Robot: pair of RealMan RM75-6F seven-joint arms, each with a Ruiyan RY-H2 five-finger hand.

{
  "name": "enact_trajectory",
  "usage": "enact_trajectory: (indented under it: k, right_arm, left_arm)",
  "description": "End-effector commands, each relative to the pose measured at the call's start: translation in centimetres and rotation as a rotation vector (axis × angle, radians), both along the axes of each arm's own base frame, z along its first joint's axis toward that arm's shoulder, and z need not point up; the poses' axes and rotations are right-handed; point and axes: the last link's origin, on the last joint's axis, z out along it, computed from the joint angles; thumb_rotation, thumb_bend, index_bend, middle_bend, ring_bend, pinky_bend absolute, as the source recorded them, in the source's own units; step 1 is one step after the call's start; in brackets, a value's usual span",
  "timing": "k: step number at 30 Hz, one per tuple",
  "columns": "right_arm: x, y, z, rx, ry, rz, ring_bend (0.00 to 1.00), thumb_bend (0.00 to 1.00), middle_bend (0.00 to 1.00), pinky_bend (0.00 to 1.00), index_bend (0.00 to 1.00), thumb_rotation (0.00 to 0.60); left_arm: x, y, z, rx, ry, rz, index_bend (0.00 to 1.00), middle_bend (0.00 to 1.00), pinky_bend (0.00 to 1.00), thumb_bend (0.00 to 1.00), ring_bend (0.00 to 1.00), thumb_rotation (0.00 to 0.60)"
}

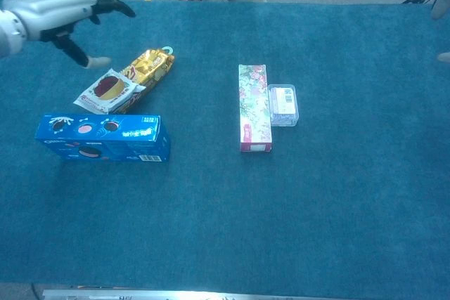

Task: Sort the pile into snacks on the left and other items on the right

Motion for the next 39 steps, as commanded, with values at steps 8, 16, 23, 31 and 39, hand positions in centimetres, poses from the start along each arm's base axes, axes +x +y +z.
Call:
enact_trajectory:
  k: [8, 16, 23, 31, 39]
  right_arm:
    - [-0.4, 0.7, 0.6, -0.006, -0.008, -0.01, 0.35, 0.01, 0.42, 0.47, 0.48, 0.6]
    - [-0.8, 1.1, 0.7, -0.005, -0.007, -0.022, 0.35, 0.01, 0.42, 0.47, 0.48, 0.6]
    - [-1.1, 1.4, 0.8, -0.005, -0.011, -0.035, 0.35, 0.01, 0.42, 0.47, 0.48, 0.6]
    - [-1.4, 1.7, 0.6, 0.001, -0.013, -0.045, 0.35, 0.01, 0.42, 0.47, 0.48, 0.6]
    - [-1.3, 1.8, 0.6, 0.001, -0.014, -0.044, 0.35, 0.01, 0.42, 0.47, 0.48, 0.6]
  left_arm:
    - [2.8, 3.6, -4.1, -0.072, -0.008, 0.01, 0.22, 0.21, 0.19, 0.33, 0.04, 0.046]
    - [2.1, 5.7, -5.5, -0.07, 0.046, 0.07, 0.23, 0.24, 0.17, 0.31, 0.04, 0.0]
    - [0.1, 6.8, -5.7, -0.041, 0.108, 0.138, 0.23, 0.24, 0.17, 0.31, 0.04, 0.0]
    - [-2.1, 6.8, -6.0, -0.042, 0.173, 0.183, 0.23, 0.24, 0.17, 0.31, 0.04, 0.0]
    - [-1.7, 5.2, -7.4, -0.125, 0.154, 0.187, 0.23, 0.24, 0.17, 0.31, 0.04, 0.0]
